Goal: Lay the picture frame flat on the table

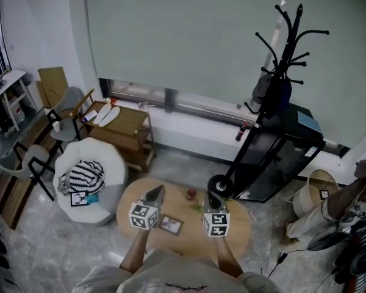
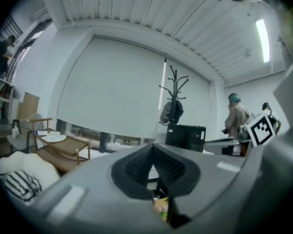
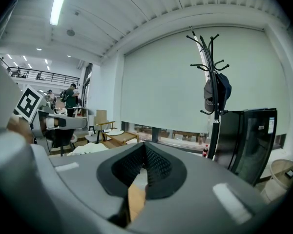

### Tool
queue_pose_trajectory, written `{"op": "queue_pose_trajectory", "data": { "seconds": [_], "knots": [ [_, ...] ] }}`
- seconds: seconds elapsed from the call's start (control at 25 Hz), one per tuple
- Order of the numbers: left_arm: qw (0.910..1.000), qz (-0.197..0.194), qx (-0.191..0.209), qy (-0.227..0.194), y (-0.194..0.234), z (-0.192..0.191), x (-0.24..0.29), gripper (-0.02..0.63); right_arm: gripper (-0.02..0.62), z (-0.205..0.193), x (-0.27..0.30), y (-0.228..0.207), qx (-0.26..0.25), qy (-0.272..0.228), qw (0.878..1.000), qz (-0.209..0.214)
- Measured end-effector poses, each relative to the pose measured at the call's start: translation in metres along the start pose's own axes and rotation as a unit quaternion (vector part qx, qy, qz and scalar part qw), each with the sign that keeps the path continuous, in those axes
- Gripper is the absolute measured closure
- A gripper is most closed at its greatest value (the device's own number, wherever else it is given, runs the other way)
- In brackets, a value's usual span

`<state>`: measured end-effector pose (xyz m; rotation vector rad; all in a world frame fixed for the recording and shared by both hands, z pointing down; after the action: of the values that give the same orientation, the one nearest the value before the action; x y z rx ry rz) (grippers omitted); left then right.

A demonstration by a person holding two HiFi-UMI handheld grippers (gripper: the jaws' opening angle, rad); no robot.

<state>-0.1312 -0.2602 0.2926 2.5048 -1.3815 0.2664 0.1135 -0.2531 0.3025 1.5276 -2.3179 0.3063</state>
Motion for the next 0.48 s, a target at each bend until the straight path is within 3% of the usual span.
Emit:
{"op": "queue_pose_trajectory", "data": {
  "seconds": [0.48],
  "knots": [
    [0.9999, -0.009, 0.008, -0.006, 0.001, 0.017, 0.020, 0.606, 0.592, 0.010, 0.011, -0.014, 0.000, -0.003, 1.000, -0.004]
  ]
}}
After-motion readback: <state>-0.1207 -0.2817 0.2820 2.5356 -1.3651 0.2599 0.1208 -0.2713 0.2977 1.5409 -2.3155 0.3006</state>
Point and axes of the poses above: the fingertips, and each gripper's own axes: x forward along the fingers, y to its left, z out of its top, the point moved 7 cm from there along -x, backward along the fingers, and after that the axes turned 12 degrees about y, right-handed, at the moved point
